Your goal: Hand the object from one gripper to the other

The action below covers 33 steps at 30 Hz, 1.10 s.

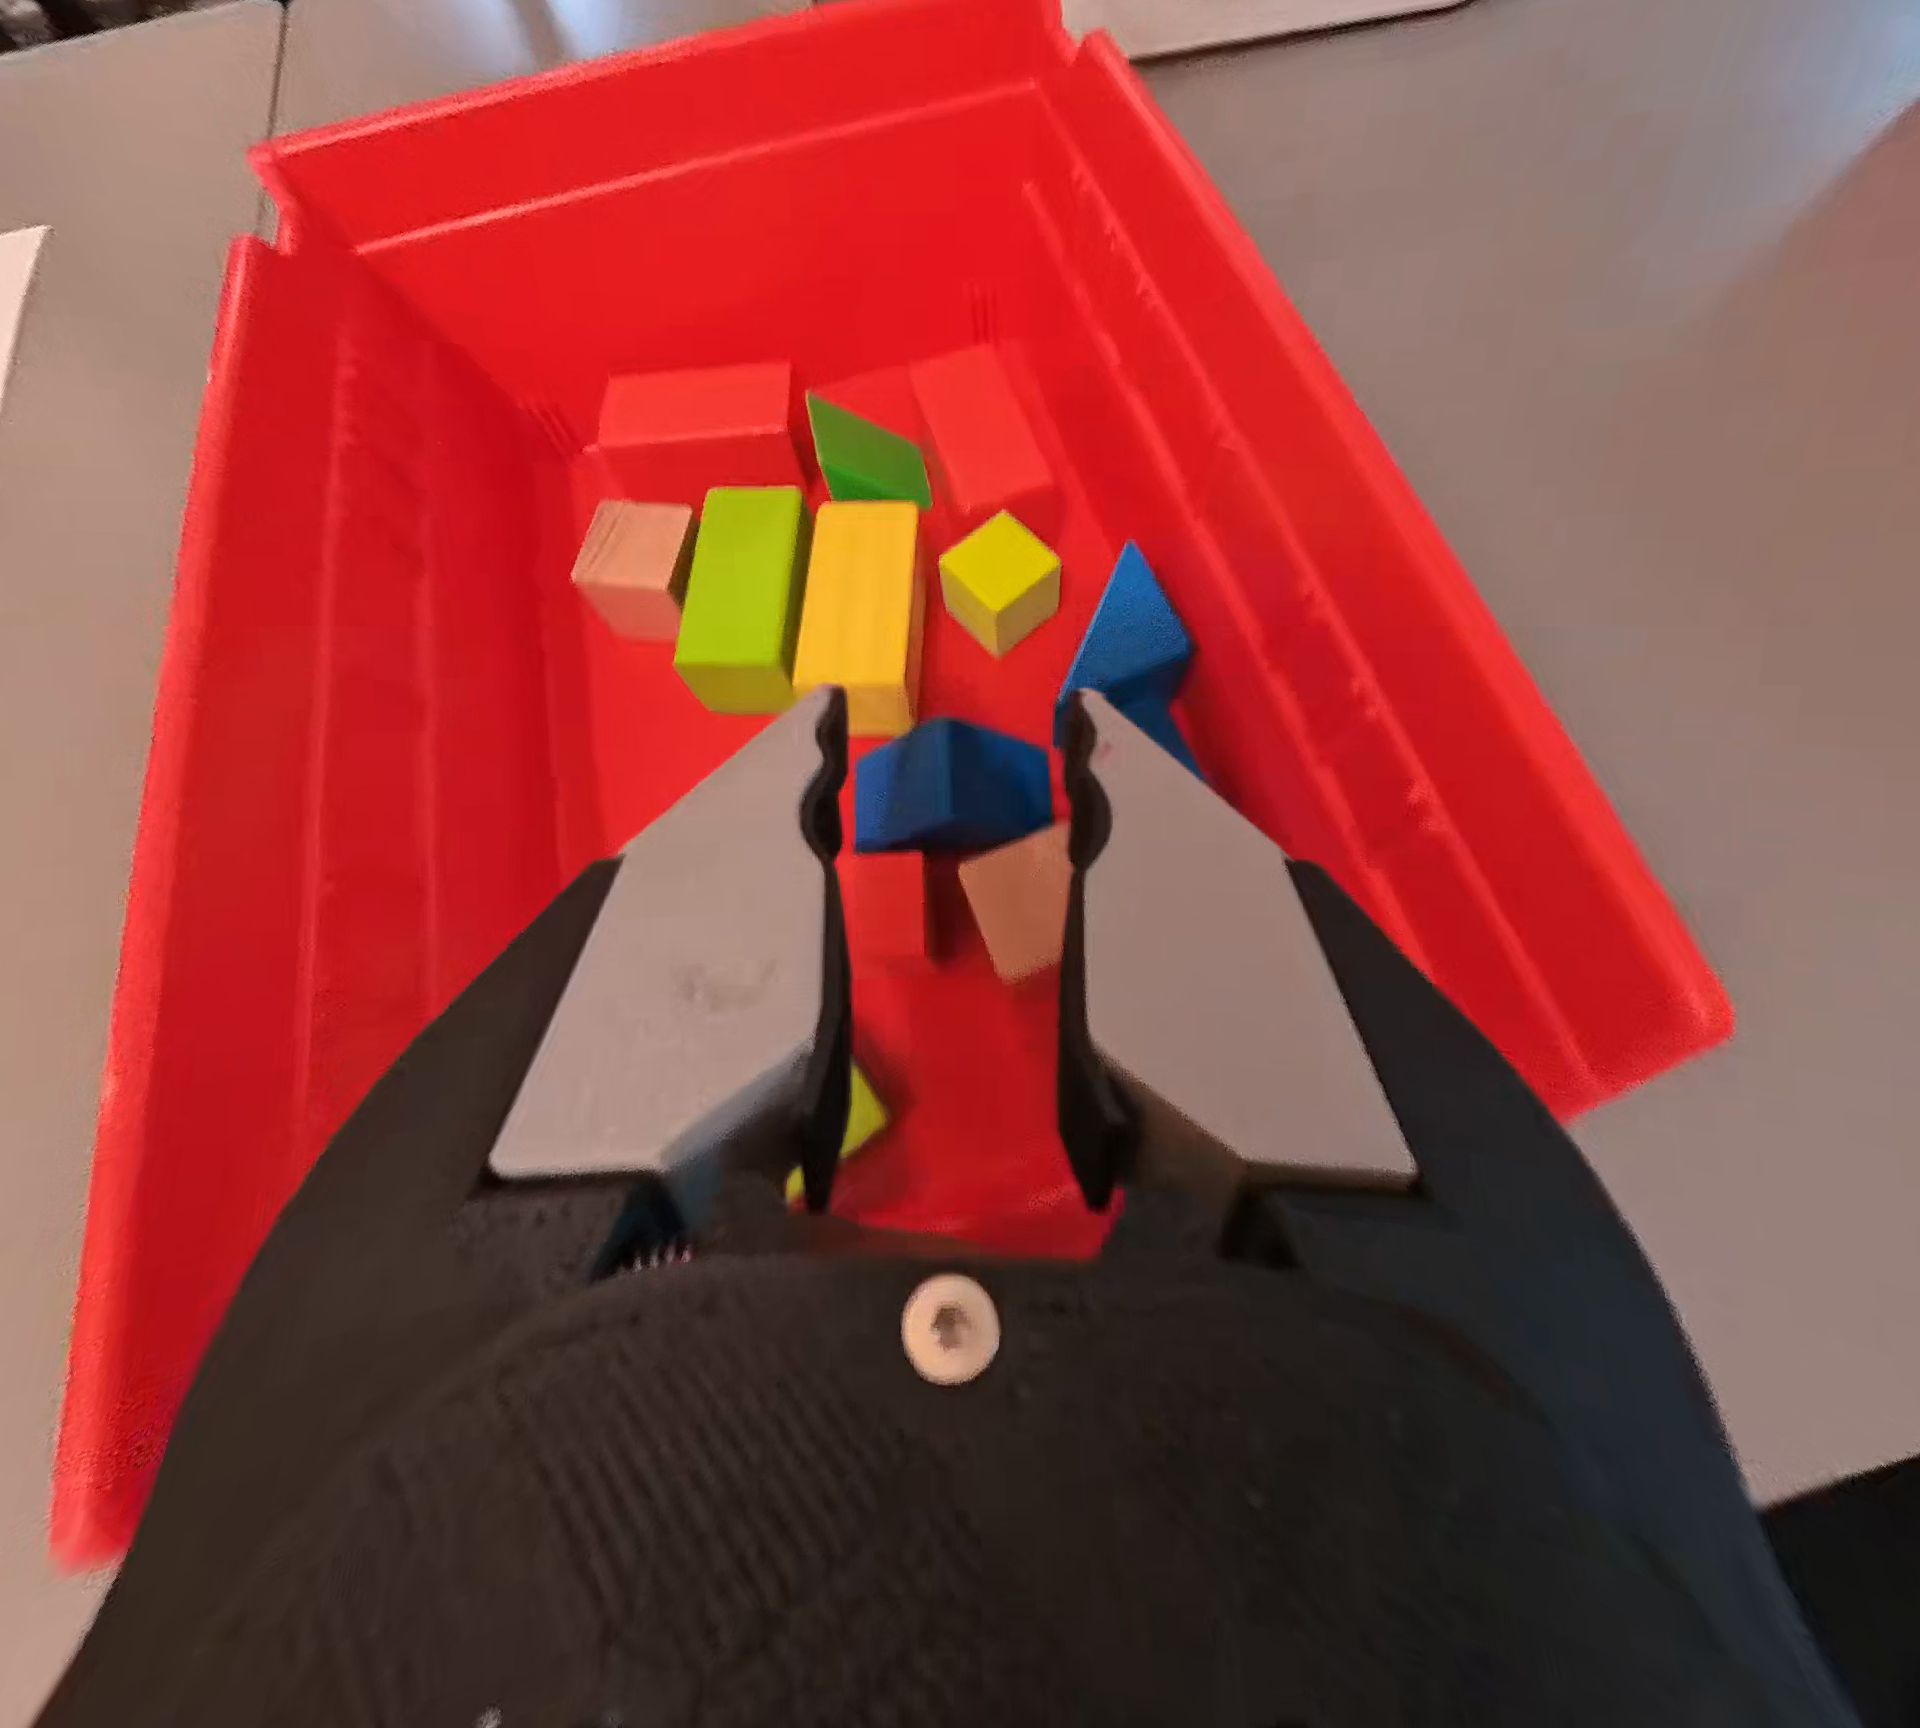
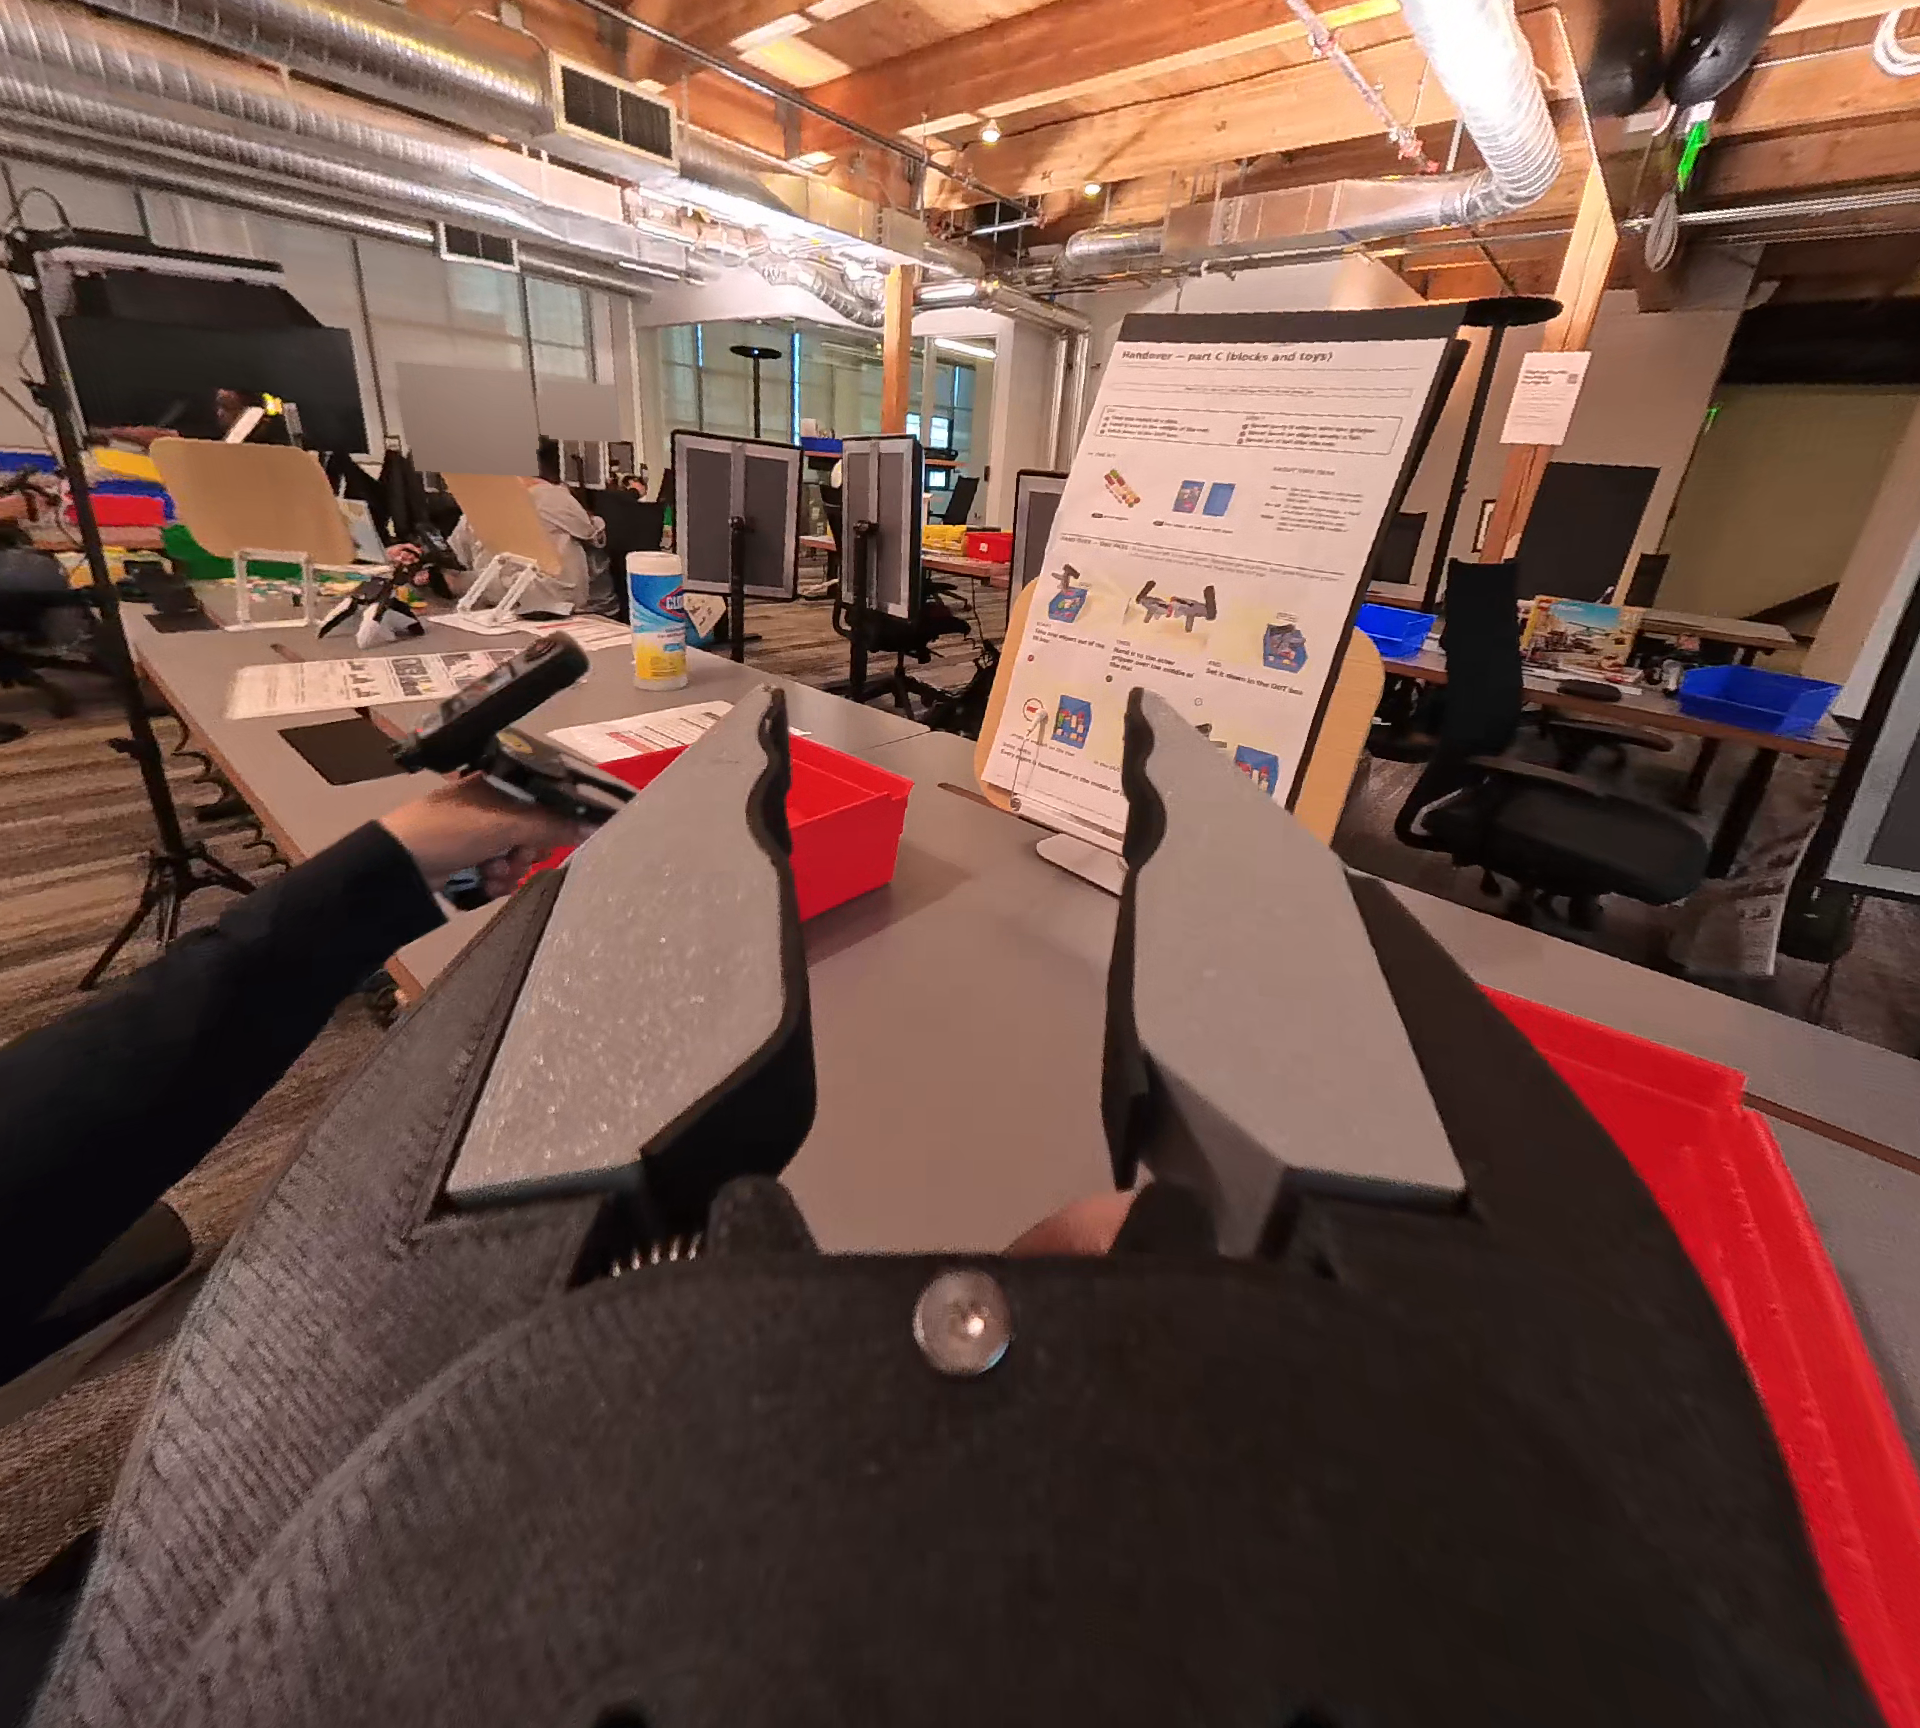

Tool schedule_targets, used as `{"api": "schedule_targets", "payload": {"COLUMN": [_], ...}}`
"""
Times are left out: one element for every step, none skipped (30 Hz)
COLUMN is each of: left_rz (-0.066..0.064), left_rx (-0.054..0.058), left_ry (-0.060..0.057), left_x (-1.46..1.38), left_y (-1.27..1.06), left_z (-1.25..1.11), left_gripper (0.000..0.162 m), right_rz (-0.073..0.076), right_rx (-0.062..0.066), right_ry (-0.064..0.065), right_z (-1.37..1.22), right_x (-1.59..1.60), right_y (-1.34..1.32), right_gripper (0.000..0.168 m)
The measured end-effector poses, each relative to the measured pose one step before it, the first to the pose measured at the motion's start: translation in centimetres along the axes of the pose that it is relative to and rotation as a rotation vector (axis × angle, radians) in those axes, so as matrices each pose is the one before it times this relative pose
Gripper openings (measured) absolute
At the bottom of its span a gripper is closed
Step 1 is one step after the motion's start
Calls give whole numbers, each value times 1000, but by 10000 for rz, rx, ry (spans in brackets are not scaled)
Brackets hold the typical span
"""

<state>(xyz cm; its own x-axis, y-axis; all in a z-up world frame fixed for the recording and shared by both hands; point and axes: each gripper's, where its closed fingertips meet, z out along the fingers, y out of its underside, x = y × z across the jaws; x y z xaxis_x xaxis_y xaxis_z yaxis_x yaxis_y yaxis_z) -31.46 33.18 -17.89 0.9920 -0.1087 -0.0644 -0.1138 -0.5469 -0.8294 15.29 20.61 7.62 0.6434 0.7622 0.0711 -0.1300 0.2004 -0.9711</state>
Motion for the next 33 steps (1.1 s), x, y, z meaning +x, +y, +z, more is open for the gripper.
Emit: {"api": "schedule_targets", "payload": {"left_rz": [-70, -8, 92, 145, 160, 112, 23, 19, 12, 123, 107, 9, -27, -39, -30, 17, 143, 206, -36, 98, 59, 17, 53, -3, -58, -113, -119, -188, -230, -254, -204, -85, 55], "left_rx": [-121, -494, -694, -679, -559, -419, -312, -72, -165, -146, -8, -51, -64, -9, 10, -44, -415, -573, 708, 150, -66, 154, 165, 119, 200, 275, 390, 487, 565, 628, 597, 511, 405], "left_ry": [150, 136, 151, -13, -210, -295, -340, -266, -97, -29, 40, 70, 75, 61, 43, 16, 44, 145, 65, -155, -232, -41, -33, -112, -121, -114, -102, -121, -84, -12, 70, 124, 3], "left_x": [-73, -93, -61, -311, -607, -733, -806, -644, -320, -137, 7, 3, -7, -12, -11, -9, 95, 353, 119, -249, -324, 39, 38, -161, -233, -270, -268, -305, -209, -26, 214, 449, 353], "left_y": [-385, 142, 427, 446, 314, 194, 59, -294, -67, -15, -118, -29, 41, -1, -20, 41, 623, 918, -1085, -316, 17, -215, -135, -39, -116, -214, -372, -535, -642, -762, -784, -719, -622], "left_z": [758, 1029, 1171, 1190, 1101, 987, 775, 418, 384, 322, 130, 29, -21, 15, 29, 73, 408, 724, -84, 29, 122, 32, 21, -18, -142, -337, -554, -790, -986, -1111, -1112, -1012, -869], "left_gripper": [43, 42, 42, 41, 40, 39, 41, 38, 37, 37, 37, 37, 37, 37, 38, 38, 37, 35, 34, 32, 32, 32, 32, 33, 33, 33, 33, 33, 33, 32, 32, 32, 32], "right_rz": [18, 42, 49, 31, 9, -12, -26, -31, -27, -21, -18, -11, 4, 19, 29, 31, 26, 14, -7, -33, -56, -67, -55, -22, 20, 56, 86, 117, 147, 163, 171, 180, 181], "right_rx": [14, -18, -56, -72, -61, -29, -9, -2, -1, 7, 16, 18, 11, -11, -36, -43, -45, -48, -54, -53, -34, 2, 40, 56, 54, 33, -22, -106, -187, -236, -238, -208, -189], "right_ry": [29, -8, -39, -49, -21, 17, 42, 42, 17, -5, -10, -6, -5, -16, -30, -42, -46, -52, -50, -20, 13, 27, 17, -2, -26, -57, -81, -96, -115, -150, -189, -226, -256], "right_z": [103, 132, 159, 161, 121, 80, 22, -5, -36, -52, -60, -44, -16, 30, 59, 91, 106, 97, 87, 33, -25, -84, -120, -105, -63, 44, 150, 293, 410, 515, 595, 625, 638], "right_x": [133, 97, 39, 5, 14, 48, 52, 45, -3, -33, -28, 8, 23, 31, 15, -20, -49, -105, -144, -125, -92, -59, -31, -9, 31, 44, 69, 108, 111, 74, 13, -60, -93], "right_y": [41, 101, 175, 186, 144, 73, 27, 0, -19, -34, -50, -36, -19, 49, 95, 110, 114, 112, 106, 80, 27, -40, -101, -108, -88, 12, 144, 346, 516, 621, 652, 625, 575], "right_gripper": [62, 62, 62, 62, 62, 62, 61, 61, 62, 61, 61, 61, 60, 60, 60, 60, 60, 60, 60, 60, 60, 60, 60, 59, 57, 56, 55, 55, 55, 56, 57, 58, 58]}}
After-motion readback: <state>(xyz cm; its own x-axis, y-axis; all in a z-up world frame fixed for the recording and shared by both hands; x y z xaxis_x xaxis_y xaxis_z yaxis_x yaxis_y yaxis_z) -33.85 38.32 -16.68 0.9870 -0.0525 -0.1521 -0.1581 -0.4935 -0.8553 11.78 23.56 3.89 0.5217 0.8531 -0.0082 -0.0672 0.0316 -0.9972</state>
